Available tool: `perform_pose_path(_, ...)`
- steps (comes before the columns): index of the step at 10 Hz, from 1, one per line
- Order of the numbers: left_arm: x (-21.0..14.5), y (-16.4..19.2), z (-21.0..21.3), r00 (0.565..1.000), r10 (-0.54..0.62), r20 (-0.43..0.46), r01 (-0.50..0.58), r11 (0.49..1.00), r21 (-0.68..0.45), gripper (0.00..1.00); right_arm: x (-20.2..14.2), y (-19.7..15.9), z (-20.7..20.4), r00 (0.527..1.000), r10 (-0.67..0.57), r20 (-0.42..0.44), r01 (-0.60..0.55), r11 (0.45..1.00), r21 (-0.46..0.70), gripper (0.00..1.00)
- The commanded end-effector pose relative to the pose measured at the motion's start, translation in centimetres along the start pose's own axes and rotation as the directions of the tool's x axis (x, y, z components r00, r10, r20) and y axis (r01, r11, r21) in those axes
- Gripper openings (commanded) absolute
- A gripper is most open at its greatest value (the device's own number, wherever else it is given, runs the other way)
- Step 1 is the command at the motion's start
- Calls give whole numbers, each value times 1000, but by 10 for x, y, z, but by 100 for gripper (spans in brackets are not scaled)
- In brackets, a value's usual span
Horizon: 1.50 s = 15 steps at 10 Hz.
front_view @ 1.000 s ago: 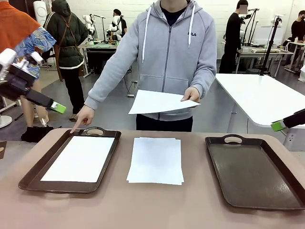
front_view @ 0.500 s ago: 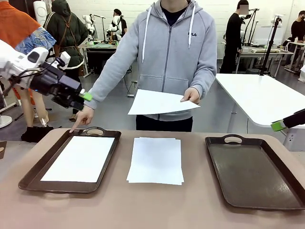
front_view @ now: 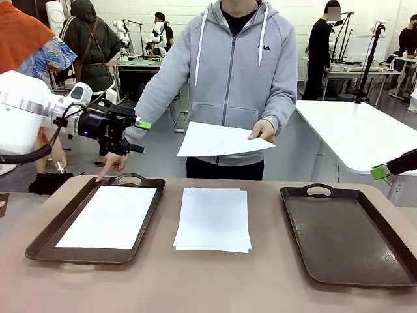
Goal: Sort the A4 documents.
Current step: Receive the A4 Paper.
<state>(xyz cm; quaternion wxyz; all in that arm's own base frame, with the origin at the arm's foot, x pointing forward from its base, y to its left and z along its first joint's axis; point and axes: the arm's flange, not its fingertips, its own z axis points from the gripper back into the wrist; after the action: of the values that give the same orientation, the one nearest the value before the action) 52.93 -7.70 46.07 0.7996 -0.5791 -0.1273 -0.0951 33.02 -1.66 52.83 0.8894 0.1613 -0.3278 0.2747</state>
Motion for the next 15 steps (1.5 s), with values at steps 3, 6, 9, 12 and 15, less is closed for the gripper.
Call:
perform_pose_path(3,10,5,-34,996,94,8,-92,988,-128,100,0,0,-1,1000,0,3,0,1000,13,100)
perform_pose_path(6,15,-2,-58,992,116,-44,-121,979,-163,100,0,0,-1,1000,0,3,0,1000,13,100)
perform_pose_path(9,25,-9,-91,984,142,-110,-161,967,-195,100,0,0,-1,1000,0,3,0,1000,13,100)
perform_pose_path(12,31,-1,-118,965,200,-169,-229,958,-174,100,0,0,-1,1000,0,3,0,1000,13,100)
perform_pose_path(15,31,-1,-132,960,203,-193,-236,957,-169,100,0,0,-1,1000,0,3,0,1000,13,100)
